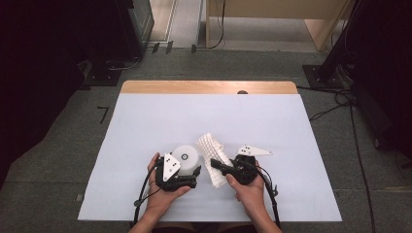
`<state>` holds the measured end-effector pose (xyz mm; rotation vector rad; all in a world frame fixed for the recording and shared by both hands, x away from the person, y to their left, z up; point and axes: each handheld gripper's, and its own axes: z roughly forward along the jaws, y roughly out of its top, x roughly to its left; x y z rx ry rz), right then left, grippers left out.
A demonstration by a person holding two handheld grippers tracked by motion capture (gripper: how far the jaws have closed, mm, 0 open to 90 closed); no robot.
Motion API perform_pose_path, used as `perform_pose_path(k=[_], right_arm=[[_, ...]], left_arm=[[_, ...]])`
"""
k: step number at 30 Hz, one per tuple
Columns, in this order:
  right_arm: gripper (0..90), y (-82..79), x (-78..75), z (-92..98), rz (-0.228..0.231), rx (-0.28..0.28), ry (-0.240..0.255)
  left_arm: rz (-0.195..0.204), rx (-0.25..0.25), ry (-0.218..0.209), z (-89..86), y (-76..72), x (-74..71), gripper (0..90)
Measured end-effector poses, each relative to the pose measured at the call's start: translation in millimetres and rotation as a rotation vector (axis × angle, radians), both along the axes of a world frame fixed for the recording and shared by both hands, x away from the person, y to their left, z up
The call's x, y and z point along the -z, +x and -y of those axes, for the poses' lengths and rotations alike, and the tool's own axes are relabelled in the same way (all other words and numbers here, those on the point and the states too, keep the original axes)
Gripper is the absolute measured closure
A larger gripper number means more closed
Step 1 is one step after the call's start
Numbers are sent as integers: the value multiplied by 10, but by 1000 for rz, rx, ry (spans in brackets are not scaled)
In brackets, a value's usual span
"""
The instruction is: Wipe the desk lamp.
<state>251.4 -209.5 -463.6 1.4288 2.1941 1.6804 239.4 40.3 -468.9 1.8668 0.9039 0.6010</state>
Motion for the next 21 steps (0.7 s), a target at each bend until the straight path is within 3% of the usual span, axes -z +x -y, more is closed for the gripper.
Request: perform_pose_path(k=[3, 4, 5, 8, 10, 13, 19, 21], right_arm=[[731, 12, 48, -19, -8, -8, -11], [732, 19, 85, -46, -19, -10, -28], [732, 19, 85, -46, -19, -10, -28], [732, 10, 90, -82, -19, -12, -44], [733, -2, 71, -93, -7, -20, -30], [734, -21, 15, -122, 6, -48, 4], [737, -66, -63, -153, 28, -70, 26], [738, -78, -122, -129, 49, -70, 38]], left_arm=[[-1, 17, 6, -37, 12, -6, 85], [4, 43, -20, -89, 31, -24, 85], [4, 43, -20, -89, 31, -24, 86], [9, 110, -129, -208, 60, -107, 86], [13, 131, -159, -252, 73, -145, 86], [36, 178, -149, -257, 49, -162, 87], [26, 214, -95, -162, 34, -137, 87], [5, 234, -77, -135, 45, -110, 87]])
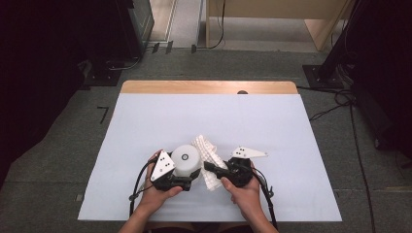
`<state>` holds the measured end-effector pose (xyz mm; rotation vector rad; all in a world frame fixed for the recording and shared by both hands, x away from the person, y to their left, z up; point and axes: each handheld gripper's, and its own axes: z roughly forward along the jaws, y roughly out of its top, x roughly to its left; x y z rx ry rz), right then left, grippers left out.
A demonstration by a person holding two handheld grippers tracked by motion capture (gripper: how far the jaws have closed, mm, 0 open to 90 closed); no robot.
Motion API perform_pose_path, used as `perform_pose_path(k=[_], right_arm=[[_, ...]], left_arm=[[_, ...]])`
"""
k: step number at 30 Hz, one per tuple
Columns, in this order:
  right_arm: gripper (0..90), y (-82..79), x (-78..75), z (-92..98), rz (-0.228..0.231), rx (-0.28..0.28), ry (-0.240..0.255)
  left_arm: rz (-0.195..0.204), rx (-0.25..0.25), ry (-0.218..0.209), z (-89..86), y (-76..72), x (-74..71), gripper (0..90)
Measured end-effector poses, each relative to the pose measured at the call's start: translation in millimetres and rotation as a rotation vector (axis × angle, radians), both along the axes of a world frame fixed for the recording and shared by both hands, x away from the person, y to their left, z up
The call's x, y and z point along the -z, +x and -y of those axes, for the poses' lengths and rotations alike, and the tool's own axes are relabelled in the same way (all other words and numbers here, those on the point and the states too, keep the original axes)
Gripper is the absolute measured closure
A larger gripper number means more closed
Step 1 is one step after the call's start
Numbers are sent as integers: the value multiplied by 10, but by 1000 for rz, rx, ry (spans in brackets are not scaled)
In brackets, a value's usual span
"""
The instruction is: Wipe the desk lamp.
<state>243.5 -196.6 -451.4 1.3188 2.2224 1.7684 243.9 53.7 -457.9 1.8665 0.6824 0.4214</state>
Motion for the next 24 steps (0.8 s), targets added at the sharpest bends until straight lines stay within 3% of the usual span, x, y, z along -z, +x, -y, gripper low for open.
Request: perform_pose_path(k=[4, 7, 11, 15, 18, 20, 24], right_arm=[[738, -13, -70, 32, 24, -2, 9], [738, -69, -218, 46, 79, 3, -5], [738, -78, -266, 62, 91, 0, 9], [738, -26, -158, 50, 37, -5, -2], [738, 52, 29, 25, -36, -21, -20], [738, 57, 45, 23, -40, -18, -24], [737, 68, 42, 69, -20, 17, -37]], left_arm=[[3, 8, 31, 44, -11, 17, 87], [14, 8, 65, 81, -25, 29, 87], [19, 11, 70, 87, -32, 18, 87], [28, 24, 25, 40, -43, -63, 88], [46, 23, 9, 6, -49, -109, 88], [48, 17, -2, -12, -38, -113, 88], [50, -6, 33, -6, 5, -57, 88]])
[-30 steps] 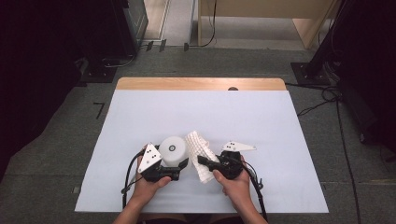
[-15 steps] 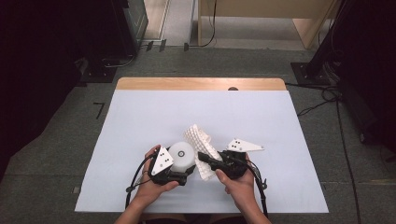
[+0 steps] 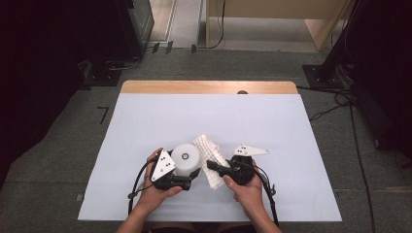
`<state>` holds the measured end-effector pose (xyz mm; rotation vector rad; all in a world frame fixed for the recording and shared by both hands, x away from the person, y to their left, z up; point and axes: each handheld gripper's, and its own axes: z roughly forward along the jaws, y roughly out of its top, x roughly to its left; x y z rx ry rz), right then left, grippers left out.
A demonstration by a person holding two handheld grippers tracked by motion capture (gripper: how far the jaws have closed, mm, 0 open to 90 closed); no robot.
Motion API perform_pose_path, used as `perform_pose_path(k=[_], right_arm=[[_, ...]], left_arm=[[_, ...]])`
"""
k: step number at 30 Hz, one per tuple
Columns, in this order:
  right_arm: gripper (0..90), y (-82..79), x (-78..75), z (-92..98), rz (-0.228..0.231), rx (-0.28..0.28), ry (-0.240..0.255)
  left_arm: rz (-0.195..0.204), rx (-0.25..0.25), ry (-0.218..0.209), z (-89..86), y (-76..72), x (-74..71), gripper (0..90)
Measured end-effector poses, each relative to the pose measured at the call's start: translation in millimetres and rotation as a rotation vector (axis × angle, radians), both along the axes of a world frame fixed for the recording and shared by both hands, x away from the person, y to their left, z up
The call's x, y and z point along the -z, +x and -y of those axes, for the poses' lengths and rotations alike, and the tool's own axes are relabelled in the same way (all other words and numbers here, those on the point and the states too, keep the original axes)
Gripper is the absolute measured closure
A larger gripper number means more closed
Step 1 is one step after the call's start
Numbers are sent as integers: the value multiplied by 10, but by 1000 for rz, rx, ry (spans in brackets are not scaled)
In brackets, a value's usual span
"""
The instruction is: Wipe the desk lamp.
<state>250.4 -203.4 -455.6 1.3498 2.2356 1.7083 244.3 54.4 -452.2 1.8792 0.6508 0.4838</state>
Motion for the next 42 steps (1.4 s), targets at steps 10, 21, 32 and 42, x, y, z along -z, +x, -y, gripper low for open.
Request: perform_pose_path(k=[10, 21, 32, 42], right_arm=[[737, 22, 30, 79, -10, 47, 0], [736, 41, 32, 96, -8, 51, 2], [735, 55, 62, 103, -16, 58, -4], [735, 65, 61, 90, -16, 58, -7]], left_arm=[[-51, -17, 35, -4, 72, 163, 85], [-58, -69, -24, -59, 15, 54, 71], [-9, -76, -81, -113, -35, -30, 72], [1, -89, -138, -254, -82, -80, 33]])
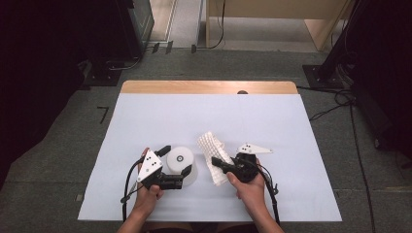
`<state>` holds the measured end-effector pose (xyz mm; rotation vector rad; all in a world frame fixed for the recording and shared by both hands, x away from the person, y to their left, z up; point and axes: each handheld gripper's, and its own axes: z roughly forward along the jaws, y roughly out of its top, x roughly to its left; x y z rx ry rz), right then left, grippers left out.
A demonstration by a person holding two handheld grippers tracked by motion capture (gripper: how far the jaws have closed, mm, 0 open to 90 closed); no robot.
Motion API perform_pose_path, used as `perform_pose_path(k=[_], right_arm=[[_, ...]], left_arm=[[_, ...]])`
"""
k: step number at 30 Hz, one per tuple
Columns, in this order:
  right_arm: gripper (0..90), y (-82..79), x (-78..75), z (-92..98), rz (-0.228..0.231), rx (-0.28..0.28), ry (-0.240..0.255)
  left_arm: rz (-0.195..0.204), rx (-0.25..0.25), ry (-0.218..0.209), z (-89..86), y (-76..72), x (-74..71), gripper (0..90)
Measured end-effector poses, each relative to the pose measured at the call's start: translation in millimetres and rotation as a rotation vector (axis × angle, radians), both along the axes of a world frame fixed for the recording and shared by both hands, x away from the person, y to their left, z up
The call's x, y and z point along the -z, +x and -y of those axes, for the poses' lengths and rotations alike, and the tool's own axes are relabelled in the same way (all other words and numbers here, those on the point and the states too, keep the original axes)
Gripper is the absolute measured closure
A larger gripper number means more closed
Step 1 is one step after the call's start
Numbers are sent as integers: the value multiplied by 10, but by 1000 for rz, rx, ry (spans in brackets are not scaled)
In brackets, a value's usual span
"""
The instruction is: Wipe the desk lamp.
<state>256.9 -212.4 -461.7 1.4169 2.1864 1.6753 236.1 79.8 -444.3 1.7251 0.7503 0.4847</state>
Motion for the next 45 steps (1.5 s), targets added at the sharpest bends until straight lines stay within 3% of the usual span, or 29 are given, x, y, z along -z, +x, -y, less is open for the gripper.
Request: perform_pose_path(k=[2, 6, 9, 11, 15, 18, 23, 28, 33, 36, 39, 45], right_arm=[[735, 14, -2, -13, -1, -2, 1], [735, 51, 10, -86, -4, -20, -1], [735, 68, 12, -132, -1, -32, -2], [735, 81, 14, -165, 1, -39, -1], [735, 100, 31, -205, -7, -45, -4], [735, 106, 29, -211, -4, -43, -1], [735, 101, 19, -203, -1, -43, -1], [734, 90, 33, -215, -8, -45, -6], [733, 76, 62, -240, -12, -53, -21], [733, 61, 63, -236, 0, -51, -34], [733, 55, 63, -194, -10, -36, -28], [733, 48, 60, -155, -10, -28, -27]], left_arm=[[5, 4, -27, -33, -32, -24, 30], [16, -60, -28, -83, -85, -35, 32], [-7, -85, -81, -126, -126, 10, 52], [-5, -90, -92, -117, -169, 22, 55], [23, -102, -47, -59, -251, 37, 61], [14, -107, -23, -7, -256, 99, 68], [-18, -127, 74, 143, -216, 265, 69], [-53, -214, 146, 305, -185, 333, 64], [-43, -280, 226, 441, -183, 379, 59], [-64, -262, 212, 420, -162, 368, 60], [-58, -245, 176, 393, -166, 340, 60], [-44, -203, 162, 324, -124, 320, 76]])
